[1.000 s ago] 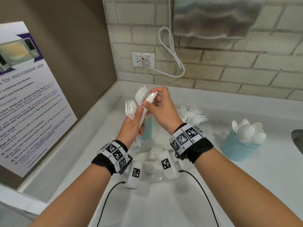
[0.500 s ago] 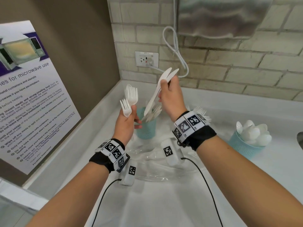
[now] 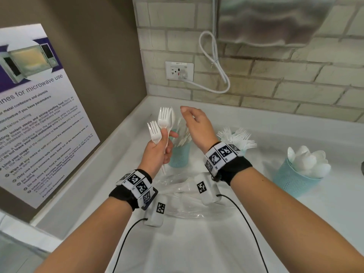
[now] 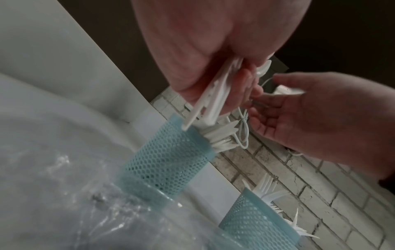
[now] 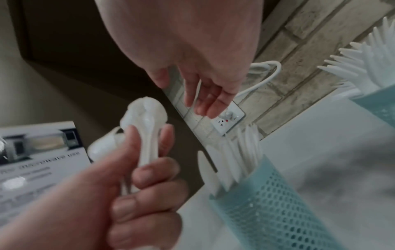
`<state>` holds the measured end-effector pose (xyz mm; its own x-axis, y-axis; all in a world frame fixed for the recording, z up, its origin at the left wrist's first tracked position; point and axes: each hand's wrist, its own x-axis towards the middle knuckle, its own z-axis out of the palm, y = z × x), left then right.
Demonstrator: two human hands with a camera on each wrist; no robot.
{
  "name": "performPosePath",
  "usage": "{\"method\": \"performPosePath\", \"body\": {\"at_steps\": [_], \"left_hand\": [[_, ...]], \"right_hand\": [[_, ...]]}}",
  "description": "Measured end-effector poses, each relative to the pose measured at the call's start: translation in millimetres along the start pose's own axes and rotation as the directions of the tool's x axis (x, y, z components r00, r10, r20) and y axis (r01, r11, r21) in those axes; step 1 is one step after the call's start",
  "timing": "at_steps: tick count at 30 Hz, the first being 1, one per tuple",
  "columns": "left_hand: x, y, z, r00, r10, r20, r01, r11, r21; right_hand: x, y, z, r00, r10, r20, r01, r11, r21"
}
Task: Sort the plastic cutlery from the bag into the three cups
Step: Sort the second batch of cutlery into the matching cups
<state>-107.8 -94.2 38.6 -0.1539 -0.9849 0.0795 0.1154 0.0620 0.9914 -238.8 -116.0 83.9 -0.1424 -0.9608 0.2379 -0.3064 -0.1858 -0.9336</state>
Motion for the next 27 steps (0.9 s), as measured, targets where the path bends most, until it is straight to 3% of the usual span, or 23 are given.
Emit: {"method": "performPosePath", "body": {"at_steps": [4,14,27], "left_hand": [[-1,2,8,1.000,-0.008,0.014,0.008,1.000,0.007],[-5,2,31,0.995,0.029,0.091,-0.038,0.995,0.096],[-7,-5,60,0.990,0.040,0.134,-0.054,0.994,0.100]], "right_hand": [[-17,-8,-4,0.988,0.019,0.156,-0.057,0.968,0.245],[-31,4,-31,0.997,0.028,-0.072,-0.008,0.965,0.263],[-48,17,-53,0.990,0.136,-0.029,-0.127,0.968,0.217]]}}
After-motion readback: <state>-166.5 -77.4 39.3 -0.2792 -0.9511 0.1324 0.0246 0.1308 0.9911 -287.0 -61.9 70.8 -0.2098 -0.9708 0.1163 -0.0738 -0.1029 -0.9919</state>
